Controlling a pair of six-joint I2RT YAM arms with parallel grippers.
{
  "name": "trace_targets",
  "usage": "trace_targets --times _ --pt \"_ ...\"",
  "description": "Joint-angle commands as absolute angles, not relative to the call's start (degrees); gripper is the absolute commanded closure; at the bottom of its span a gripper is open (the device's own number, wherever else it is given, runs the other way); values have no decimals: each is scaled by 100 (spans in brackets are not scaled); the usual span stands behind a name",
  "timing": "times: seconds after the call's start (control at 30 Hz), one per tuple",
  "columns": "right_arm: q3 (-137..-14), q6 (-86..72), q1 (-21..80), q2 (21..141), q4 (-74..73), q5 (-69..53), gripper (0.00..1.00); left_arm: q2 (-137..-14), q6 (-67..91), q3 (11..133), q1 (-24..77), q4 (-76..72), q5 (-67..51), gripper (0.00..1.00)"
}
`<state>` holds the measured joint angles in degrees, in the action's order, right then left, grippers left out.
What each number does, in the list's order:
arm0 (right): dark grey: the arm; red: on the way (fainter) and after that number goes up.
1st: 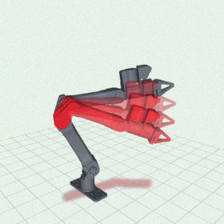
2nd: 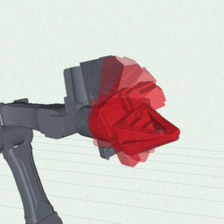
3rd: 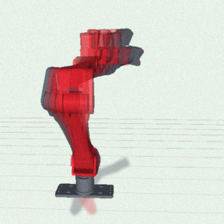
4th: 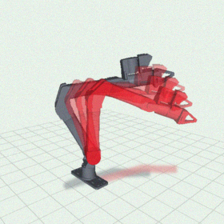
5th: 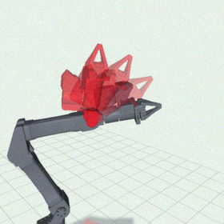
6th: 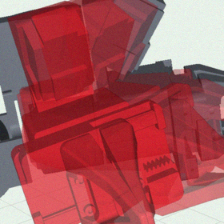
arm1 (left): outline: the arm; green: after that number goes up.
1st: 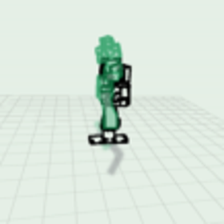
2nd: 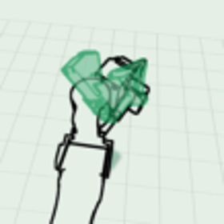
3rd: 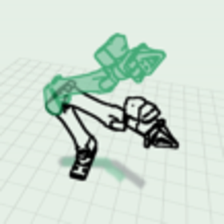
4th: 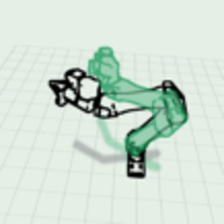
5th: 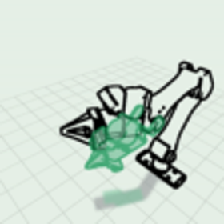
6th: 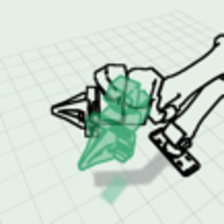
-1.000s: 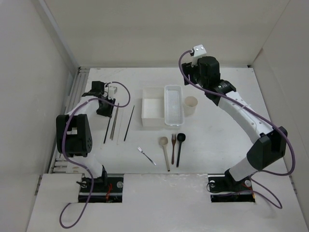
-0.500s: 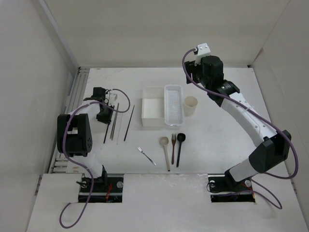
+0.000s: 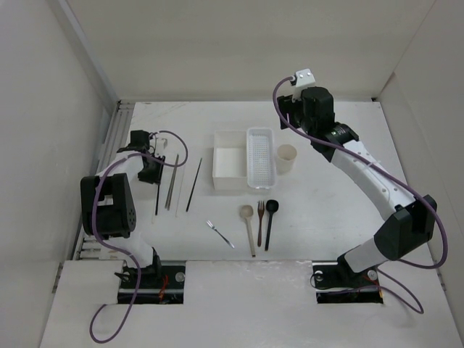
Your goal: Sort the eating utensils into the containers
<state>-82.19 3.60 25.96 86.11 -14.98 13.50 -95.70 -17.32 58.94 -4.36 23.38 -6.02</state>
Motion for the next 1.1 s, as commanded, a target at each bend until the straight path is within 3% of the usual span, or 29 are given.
trace_targets --times 0.0,0.53,0.77,1.07 --pt "-8235 334 2610 8429 -1354 1433 27 -9316 -1749 5810 -527 2391 -721 73" --pt "-8130 387 2610 8376 -1406 1652 27 -9668 -1696 5766 -580 2443 -668 79" --pt "-8130 439 2610 8254 -1406 1766 26 -10063 -1644 5766 -580 2715 -370 99" --pt "-8183 492 2610 8253 -1458 1609 25 -10301 -1293 6239 -580 2944 -369 100"
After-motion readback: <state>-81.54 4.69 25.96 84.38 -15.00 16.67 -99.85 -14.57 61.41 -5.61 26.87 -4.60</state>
